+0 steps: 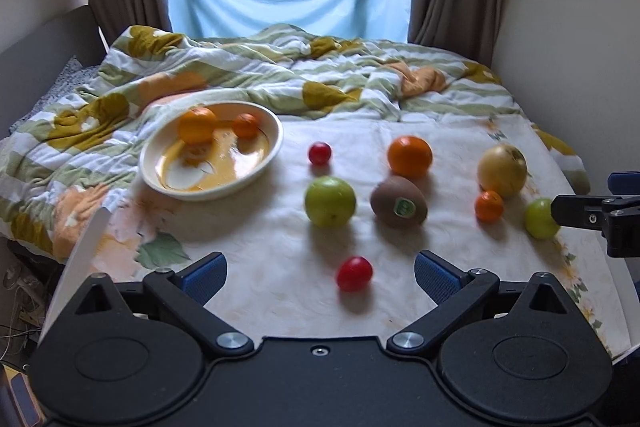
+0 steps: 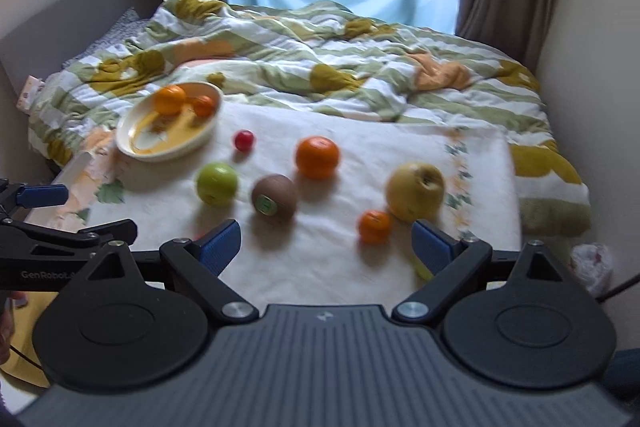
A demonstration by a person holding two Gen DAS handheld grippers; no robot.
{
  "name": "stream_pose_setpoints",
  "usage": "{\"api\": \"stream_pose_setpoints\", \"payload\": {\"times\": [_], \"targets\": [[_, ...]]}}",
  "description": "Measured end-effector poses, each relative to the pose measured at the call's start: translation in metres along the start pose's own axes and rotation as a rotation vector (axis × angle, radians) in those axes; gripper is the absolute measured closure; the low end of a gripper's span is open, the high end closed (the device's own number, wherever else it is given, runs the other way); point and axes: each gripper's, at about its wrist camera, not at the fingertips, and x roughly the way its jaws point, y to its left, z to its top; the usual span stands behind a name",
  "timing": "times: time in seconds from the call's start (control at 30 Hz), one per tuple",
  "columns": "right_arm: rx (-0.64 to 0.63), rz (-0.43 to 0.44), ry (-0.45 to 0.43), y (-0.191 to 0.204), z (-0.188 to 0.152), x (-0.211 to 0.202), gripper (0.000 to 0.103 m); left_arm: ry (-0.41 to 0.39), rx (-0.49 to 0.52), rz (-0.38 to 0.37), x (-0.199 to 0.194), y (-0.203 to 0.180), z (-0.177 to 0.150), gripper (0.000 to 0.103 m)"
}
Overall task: Organize fruits
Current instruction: 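Lift both open tools out of the bowl back over the fruits, then grasp the red tomato with the left tool while the right tool grasps the green pomelo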
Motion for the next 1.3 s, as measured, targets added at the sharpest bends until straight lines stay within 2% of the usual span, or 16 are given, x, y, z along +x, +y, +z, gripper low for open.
{"api": "stream_pose_setpoints", "payload": {"times": [0.3,0.5,0.67,0.7,0.8,1.0,1.2,1.3], "targets": [[0.048,-0.066,0.045,-0.060,-0.039,0.037,0.000,0.039,0.019,0.019,0.052,-0.025,-0.011,0.004],[0.074,-0.083,0.071,-0.086,-0.050,0.066,0.000,0.103,-0.005,0.030,0.088,-0.029,-0.014,0.022],[0.078,-0.090,0.091,-0.098,-0.053,0.087,0.000,0.139,-0.022,0.024,0.105,-0.028,-0.016,0.045],[0.081,-0.087,0.096,-0.099,-0.053,0.091,0.000,0.144,-0.022,0.025,0.107,-0.028,-0.016,0.053],[0.085,-0.079,0.106,-0.101,-0.052,0.100,0.000,0.134,-0.015,0.032,0.108,-0.030,-0.016,0.065],[0.080,-0.069,0.113,-0.100,-0.049,0.114,0.002,0.139,-0.012,0.036,0.108,-0.030,-0.014,0.066],[0.082,-0.059,0.131,-0.102,-0.047,0.126,0.014,0.142,-0.023,0.038,0.107,-0.027,-0.015,0.066],[0.082,-0.050,0.137,-0.102,-0.046,0.130,0.024,0.143,-0.028,0.038,0.107,-0.026,-0.016,0.066]]}}
